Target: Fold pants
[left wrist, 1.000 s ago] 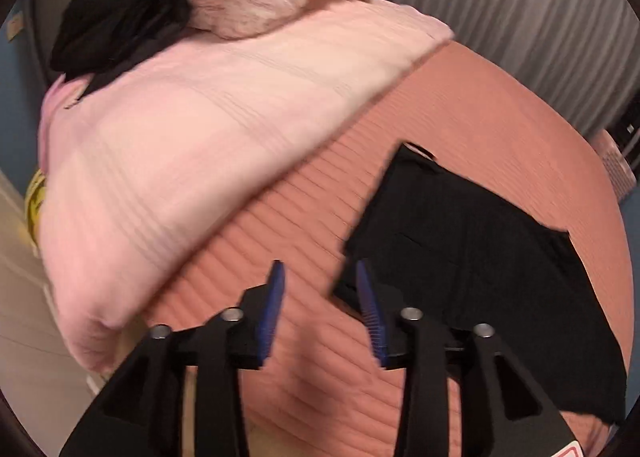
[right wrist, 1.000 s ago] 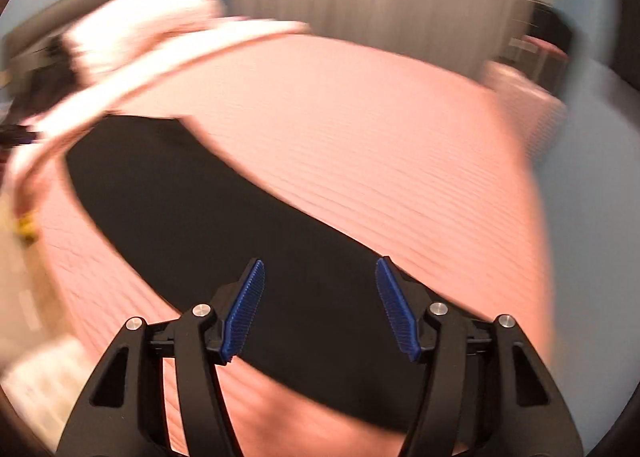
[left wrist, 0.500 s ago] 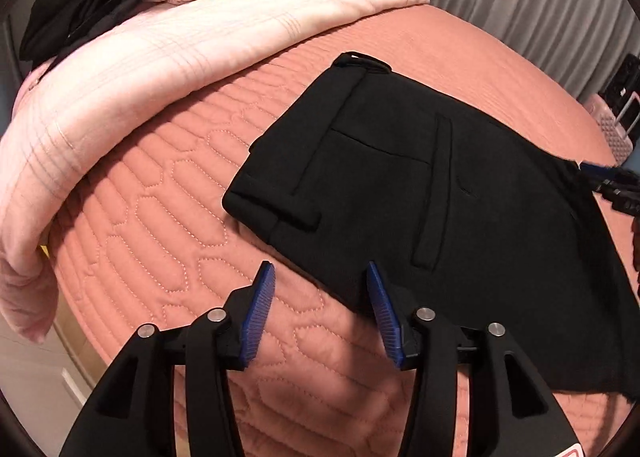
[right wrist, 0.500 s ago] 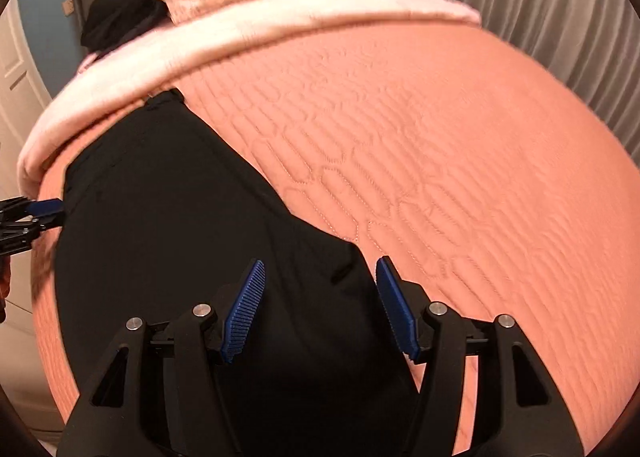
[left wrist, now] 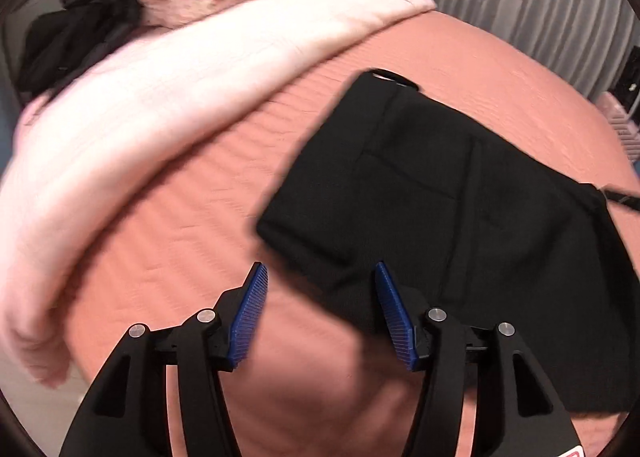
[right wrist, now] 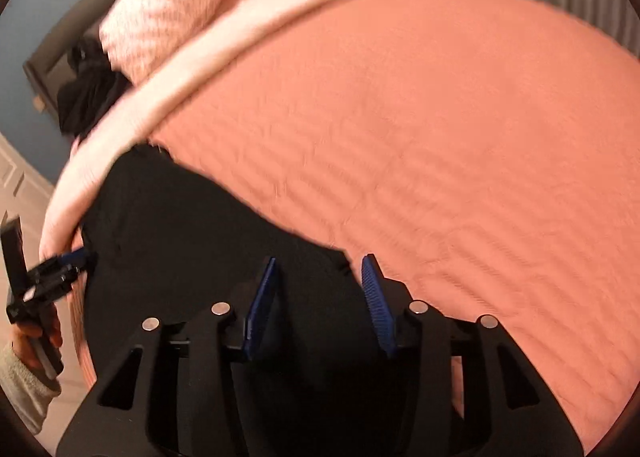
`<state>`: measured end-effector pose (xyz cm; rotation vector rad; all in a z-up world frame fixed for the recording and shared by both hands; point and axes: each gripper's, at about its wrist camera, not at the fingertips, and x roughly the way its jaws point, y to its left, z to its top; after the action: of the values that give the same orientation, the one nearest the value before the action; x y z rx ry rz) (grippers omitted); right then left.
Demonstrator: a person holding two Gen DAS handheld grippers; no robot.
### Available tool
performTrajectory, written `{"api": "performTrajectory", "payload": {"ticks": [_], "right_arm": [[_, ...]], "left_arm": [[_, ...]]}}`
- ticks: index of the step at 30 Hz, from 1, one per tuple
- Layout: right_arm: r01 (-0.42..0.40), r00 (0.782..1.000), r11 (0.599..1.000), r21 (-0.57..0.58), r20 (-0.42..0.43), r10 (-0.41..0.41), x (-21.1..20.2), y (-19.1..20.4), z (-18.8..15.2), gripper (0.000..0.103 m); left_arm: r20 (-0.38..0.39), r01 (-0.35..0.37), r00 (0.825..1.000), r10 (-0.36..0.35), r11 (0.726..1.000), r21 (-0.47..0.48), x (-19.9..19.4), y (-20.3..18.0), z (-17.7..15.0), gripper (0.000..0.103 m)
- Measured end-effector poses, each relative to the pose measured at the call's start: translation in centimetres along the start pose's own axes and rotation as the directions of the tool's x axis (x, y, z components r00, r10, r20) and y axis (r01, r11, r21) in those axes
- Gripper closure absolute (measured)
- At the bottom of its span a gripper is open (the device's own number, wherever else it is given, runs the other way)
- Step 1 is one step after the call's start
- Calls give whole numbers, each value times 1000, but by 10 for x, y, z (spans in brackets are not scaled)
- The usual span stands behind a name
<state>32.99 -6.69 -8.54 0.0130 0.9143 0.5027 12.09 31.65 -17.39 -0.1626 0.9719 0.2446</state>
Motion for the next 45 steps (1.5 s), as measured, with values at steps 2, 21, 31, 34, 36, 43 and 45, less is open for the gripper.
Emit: {"api": "performTrajectory", "payload": {"ticks": [2, 21, 31, 34, 36, 43, 45], "right_arm": [[22, 999, 999, -46, 42, -20, -19, 11, -7, 58], [111, 994, 987, 119, -22, -109, -31, -33, -88, 97], [67, 998, 949, 308, -16, -65, -139, -82, -176, 96], [-185, 983, 943, 278, 47, 179, -107, -89, -112, 96], [-315, 946, 903, 292, 18, 324, -70, -90, -75, 96], [-420, 844, 840, 343, -192, 501, 60, -85, -11, 96], [-446, 815, 832, 328, -236, 530, 82, -76, -3, 96]], "left_arm": [[26, -62, 998, 61, 998, 11, -15, 9, -4, 49], [52, -81, 996, 72, 978, 192, 33, -86, 90, 38], [118, 98, 982, -146, 934, 342, -86, -199, -4, 35], [42, 117, 989, -140, 928, 353, -79, -222, -41, 35], [-13, 135, 990, -138, 933, 333, -70, -226, -59, 35], [-50, 115, 993, -104, 917, 383, -47, -223, -86, 34], [-39, 99, 995, -91, 903, 418, -44, -223, -86, 32]]}}
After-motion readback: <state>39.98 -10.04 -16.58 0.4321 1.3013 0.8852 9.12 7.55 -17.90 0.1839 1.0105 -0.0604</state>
